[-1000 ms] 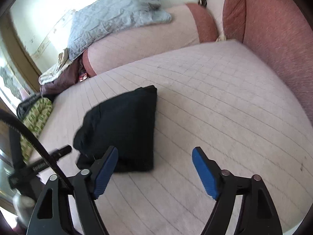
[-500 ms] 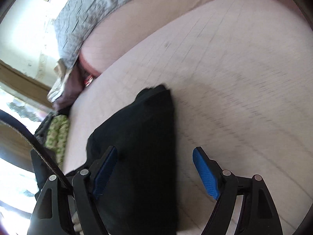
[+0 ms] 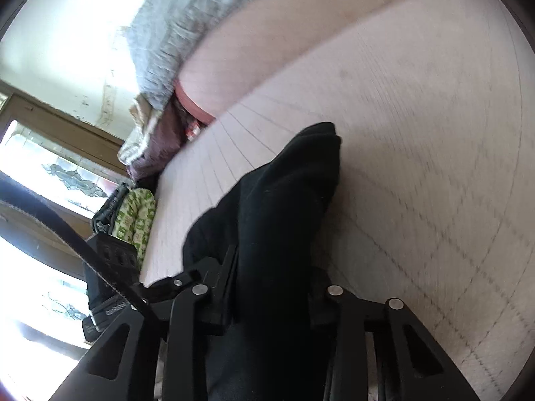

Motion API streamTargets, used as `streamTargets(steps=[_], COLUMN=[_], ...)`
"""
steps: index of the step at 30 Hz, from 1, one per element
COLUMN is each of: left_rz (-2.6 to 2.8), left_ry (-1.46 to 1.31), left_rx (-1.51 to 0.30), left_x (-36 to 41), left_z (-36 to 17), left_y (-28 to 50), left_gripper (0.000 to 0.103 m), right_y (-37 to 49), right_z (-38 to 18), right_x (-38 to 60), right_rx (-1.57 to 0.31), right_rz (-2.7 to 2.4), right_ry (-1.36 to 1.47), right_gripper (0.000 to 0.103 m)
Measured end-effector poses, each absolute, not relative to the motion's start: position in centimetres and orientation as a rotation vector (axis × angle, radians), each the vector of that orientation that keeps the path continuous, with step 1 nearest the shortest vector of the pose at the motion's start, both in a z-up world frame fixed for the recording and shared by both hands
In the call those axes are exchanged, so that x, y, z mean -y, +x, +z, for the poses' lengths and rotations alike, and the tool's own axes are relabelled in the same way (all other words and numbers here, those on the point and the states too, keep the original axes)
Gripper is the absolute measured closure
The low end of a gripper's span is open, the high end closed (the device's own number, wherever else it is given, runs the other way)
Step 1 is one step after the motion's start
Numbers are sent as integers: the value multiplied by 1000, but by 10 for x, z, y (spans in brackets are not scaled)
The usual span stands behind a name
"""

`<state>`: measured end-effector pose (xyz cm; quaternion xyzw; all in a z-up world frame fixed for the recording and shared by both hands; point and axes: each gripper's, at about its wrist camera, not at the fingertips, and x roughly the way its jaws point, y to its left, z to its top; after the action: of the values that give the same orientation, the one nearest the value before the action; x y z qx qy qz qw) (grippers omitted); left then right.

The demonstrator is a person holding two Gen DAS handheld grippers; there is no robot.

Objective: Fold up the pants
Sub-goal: 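Grasp the folded black pants stack edge with the left gripper while the right gripper grasps beside it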

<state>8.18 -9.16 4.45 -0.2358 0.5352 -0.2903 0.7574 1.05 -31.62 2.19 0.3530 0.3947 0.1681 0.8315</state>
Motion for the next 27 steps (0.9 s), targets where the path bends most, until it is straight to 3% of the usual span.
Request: streamTargets(steps=[5, 12, 18, 22, 27], left_rz=[-624, -590, -624, -660, -675], left_ry=[-478, -457, -631, -682, -626], left_rx=[-1129, -1155, -1159, -1036, -1058], left_x=[104, 107, 75, 59, 86], left_z=[57, 40, 40, 75, 71], left_y=[105, 133, 148, 144, 139], left_gripper=[50, 51, 51, 51, 36], right_y=[19, 37, 35, 21, -4], right_z=[44, 25, 11, 25, 46], right_x=[316, 331, 342, 352, 353], right_rx=[-763, -801, -859, -780, -685], right_rz=[334, 221, 102, 29, 103], right_ry=[707, 730, 731, 707, 752], right_gripper=[69, 68, 47, 46, 46])
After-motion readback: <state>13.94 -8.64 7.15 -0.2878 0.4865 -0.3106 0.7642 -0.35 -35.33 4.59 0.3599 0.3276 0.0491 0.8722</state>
